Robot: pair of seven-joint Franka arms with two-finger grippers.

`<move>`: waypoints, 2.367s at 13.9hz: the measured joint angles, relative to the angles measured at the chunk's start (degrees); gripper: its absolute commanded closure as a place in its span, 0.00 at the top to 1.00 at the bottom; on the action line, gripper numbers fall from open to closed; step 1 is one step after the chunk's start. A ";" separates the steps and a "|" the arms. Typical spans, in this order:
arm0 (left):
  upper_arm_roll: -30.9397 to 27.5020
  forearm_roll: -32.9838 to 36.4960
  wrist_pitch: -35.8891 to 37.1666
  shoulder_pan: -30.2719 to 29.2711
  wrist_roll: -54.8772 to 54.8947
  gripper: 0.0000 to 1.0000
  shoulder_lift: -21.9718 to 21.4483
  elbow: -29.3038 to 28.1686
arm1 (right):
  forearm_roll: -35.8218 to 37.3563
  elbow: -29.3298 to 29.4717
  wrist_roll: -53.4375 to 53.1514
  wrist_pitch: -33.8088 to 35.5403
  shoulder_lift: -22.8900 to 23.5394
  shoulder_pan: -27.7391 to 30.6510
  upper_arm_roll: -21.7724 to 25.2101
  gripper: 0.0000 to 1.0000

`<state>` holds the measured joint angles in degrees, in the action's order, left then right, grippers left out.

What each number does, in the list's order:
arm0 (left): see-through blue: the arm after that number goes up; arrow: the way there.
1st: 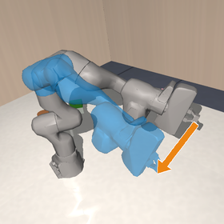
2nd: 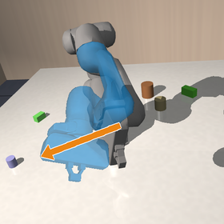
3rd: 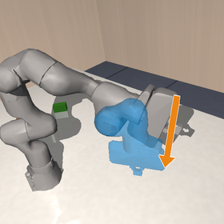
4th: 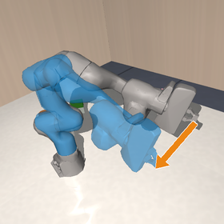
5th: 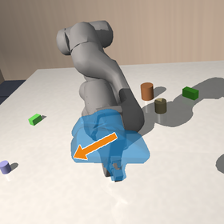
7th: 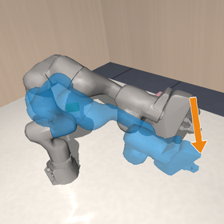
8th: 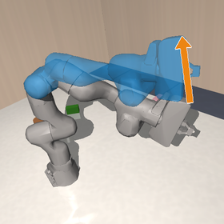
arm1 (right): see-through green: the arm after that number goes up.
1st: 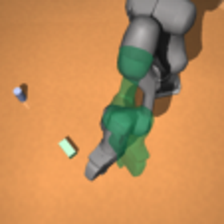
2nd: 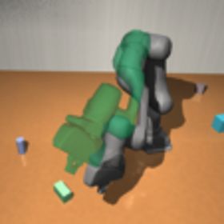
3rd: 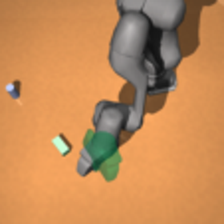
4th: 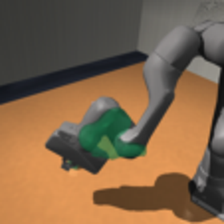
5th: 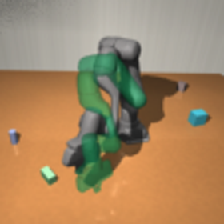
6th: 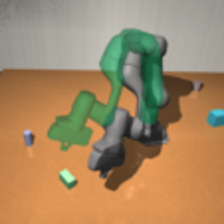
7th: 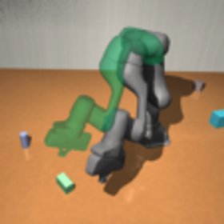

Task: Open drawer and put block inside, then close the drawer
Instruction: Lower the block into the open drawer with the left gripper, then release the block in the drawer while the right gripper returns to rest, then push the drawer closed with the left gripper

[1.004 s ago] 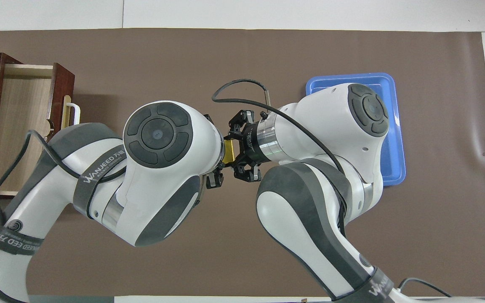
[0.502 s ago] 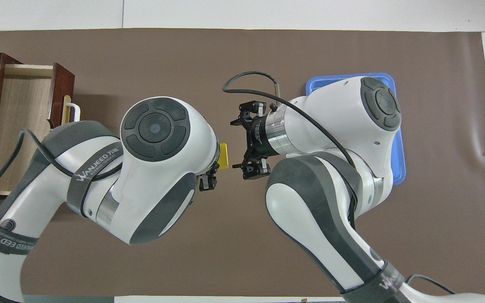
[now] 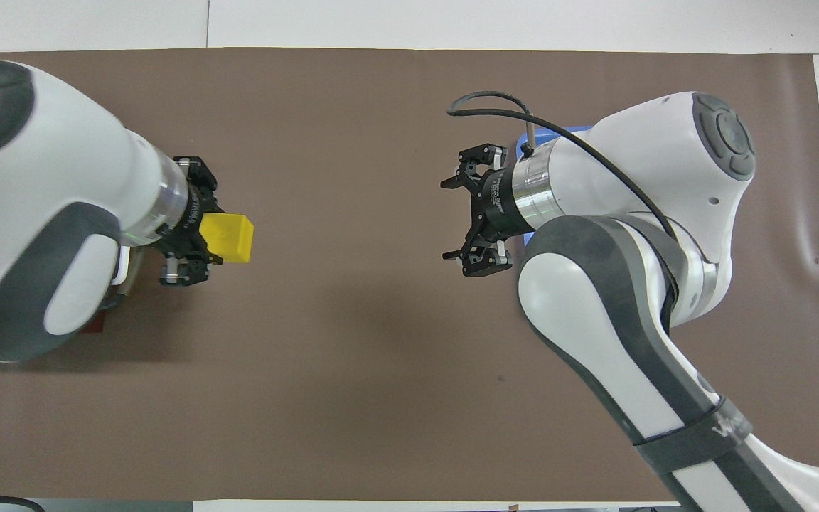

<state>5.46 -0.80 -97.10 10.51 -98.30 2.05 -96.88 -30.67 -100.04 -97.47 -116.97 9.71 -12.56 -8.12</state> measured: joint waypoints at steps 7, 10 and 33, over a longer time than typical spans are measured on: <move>-0.19 -0.04 -2.48 -19.73 22.67 0.00 0.17 -0.81 | 1.22 0.69 19.92 12.34 -1.67 11.12 0.32 1.00; -0.09 -0.05 -6.83 -21.78 23.97 0.00 0.20 -5.19 | 3.76 0.74 30.95 17.02 -2.33 15.21 0.43 1.00; 1.00 -0.18 -13.65 -23.46 16.57 1.00 -2.85 -14.44 | 27.85 3.02 107.81 33.57 -17.77 26.08 0.42 1.00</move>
<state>6.46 -0.98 -110.75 -12.95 -81.74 -0.80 -111.32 -2.82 -97.02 10.34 -83.40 -8.06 13.51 -7.70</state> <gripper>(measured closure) 0.004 0.000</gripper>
